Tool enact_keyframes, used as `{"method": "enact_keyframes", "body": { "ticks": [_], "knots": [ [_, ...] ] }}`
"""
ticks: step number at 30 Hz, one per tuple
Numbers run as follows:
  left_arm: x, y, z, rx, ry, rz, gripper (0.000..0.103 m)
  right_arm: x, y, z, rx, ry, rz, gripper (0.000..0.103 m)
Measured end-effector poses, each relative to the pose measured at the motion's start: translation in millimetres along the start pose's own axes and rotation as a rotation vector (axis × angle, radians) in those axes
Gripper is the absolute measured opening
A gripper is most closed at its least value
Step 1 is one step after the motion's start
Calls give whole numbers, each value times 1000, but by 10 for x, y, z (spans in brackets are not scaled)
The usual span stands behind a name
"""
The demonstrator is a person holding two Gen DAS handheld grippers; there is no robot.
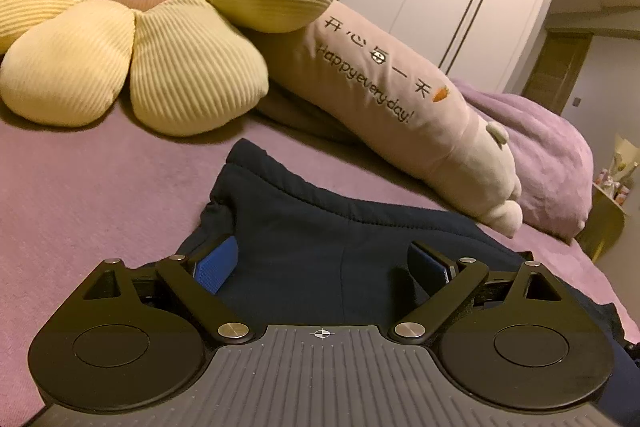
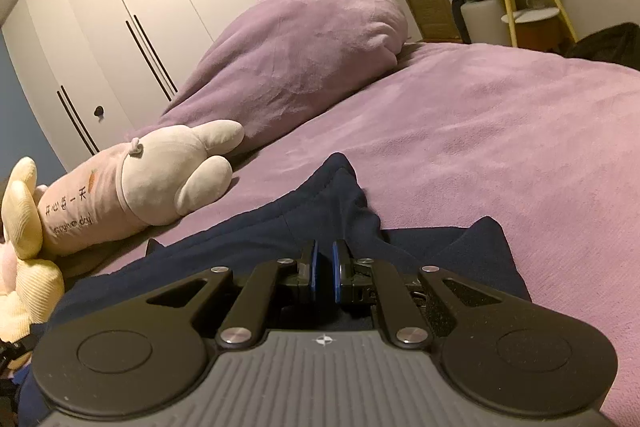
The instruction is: Fold large clothes
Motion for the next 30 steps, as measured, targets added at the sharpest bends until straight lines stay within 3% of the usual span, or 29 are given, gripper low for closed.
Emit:
{"method": "enact_keyframes", "body": {
  "ticks": [5,10,15,26,30],
  "knots": [
    [50,-154,-35,57,22,-8,96,-4,-4,-19,-12,-10,3,7],
    [65,-425,96,157,33,-12,98,65,-267,145,-105,-87,-23,12],
    [-18,-450,355,157,-101,4,98,-105,-477,75,-100,-144,-67,16],
    [-69,-402,438,157,-146,-5,98,-134,-403,6,-69,-113,-69,16],
    [-36,-332,452,183,-162,25,99,-148,-349,-92,-40,-58,-66,13]
  ]
}}
Point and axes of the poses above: each gripper's, at about its wrist camera, not at the fingertips, and y roughly the way its jaws point, z to its left, x to its top, the point moved 3 cm from there along y, roughly the way its jaws point
